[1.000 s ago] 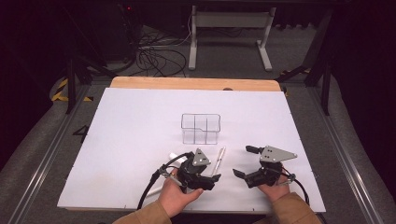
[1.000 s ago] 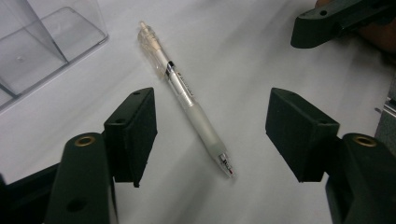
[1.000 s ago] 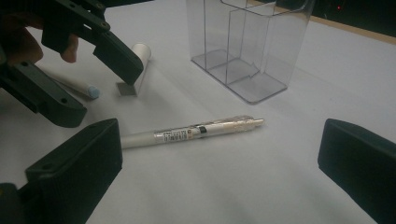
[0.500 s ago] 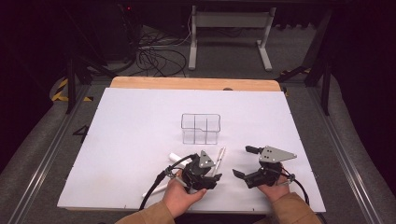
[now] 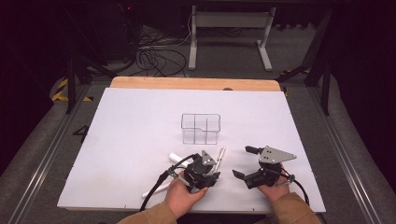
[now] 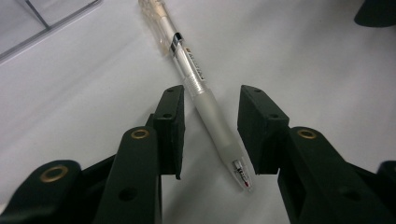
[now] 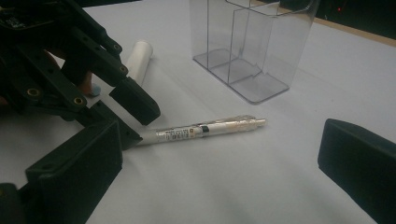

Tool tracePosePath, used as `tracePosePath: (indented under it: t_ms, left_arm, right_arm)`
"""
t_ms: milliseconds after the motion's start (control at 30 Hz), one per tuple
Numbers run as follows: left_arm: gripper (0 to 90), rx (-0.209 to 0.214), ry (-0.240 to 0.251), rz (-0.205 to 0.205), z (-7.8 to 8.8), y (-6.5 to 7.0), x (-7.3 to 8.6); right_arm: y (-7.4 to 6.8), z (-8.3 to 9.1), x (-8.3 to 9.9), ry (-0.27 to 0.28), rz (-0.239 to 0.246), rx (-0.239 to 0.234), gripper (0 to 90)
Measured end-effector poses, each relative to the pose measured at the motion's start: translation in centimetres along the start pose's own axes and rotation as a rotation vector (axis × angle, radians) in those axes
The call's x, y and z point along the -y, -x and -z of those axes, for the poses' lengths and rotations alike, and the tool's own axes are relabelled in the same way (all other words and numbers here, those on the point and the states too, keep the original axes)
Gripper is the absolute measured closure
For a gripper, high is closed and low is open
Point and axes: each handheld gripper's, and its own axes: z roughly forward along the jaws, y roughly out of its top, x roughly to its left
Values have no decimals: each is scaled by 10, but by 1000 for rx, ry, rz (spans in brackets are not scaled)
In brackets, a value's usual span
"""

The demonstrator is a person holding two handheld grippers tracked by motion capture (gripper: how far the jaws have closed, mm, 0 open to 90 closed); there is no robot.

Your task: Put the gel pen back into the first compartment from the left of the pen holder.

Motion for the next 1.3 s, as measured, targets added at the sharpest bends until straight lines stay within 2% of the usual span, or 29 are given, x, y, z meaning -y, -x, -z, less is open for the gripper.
tracePosePath:
  t_ms: [167, 267, 367, 467, 633, 967, 1300]
  left_arm:
    - [663, 9, -21, 19, -2, 0, -1]
    - [672, -1, -25, 24, -2, 2, -2]
    - [677, -31, -42, -9, -3, 6, -3]
    - [699, -45, -48, -18, -4, 8, -4]
    - [719, -36, -54, -2, -4, 7, -6]
    - [750, -23, -64, 64, -3, 5, -8]
    - [796, -23, -47, 80, -1, 3, -7]
  right_arm:
    - [0, 0, 0, -1, 4, 2, 2]
    - [0, 0, 0, 0, 5, 1, 2]
    - [-1, 0, 0, 0, 7, 1, 2]
    - [-1, 0, 0, -1, 7, 1, 2]
    - [-1, -1, 0, -3, 13, 1, 2]
    - [-3, -1, 0, -6, 19, -1, 2]
    - [-3, -1, 0, -6, 24, -3, 2]
